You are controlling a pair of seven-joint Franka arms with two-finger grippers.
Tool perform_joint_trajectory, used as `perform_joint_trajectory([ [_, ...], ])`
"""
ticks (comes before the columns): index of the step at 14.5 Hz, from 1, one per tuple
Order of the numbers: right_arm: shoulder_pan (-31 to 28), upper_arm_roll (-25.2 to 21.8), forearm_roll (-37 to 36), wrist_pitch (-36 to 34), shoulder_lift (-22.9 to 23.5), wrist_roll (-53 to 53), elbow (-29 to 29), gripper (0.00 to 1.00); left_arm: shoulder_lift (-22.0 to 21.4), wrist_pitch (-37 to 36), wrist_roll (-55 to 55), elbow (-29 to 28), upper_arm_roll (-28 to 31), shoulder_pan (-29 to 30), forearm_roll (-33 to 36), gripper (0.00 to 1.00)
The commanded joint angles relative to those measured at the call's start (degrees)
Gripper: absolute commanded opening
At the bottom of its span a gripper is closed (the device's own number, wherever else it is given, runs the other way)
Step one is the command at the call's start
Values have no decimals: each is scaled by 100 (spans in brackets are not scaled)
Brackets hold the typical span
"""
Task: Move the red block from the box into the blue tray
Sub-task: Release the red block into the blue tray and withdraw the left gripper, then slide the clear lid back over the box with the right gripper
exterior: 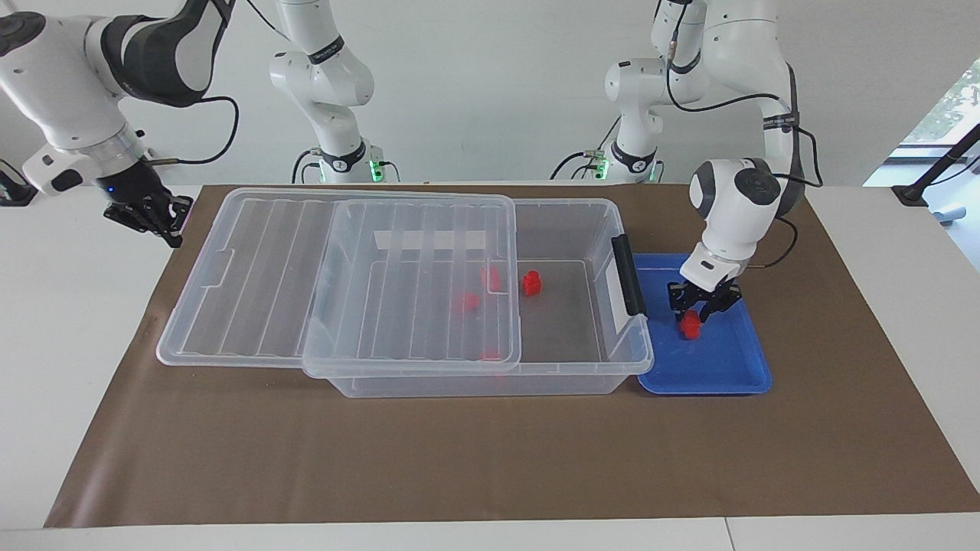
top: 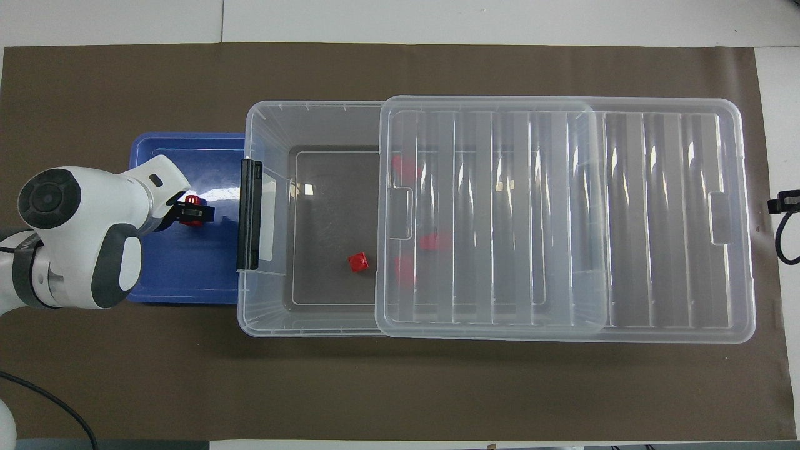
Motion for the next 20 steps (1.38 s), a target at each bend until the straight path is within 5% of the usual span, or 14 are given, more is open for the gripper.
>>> perform_joint_trajectory([
  [1, -154, 58, -11, 329, 144, -129, -184, 0, -103, -557, 123, 267, -25, 46, -70, 100],
  [5, -93, 58, -11, 568, 144, -85, -414, 0, -243, -1504, 106, 898, -25, 38, -70, 100],
  [14, 495, 67, -11, 462, 118, 906, -475, 0, -279, -4651, 132, 3570, -42, 37, -79, 100],
  [20, 944, 67, -11, 462, 82, 1619, -554, 0, -366, -5620, 141, 4213, -24, 256, -588, 100],
])
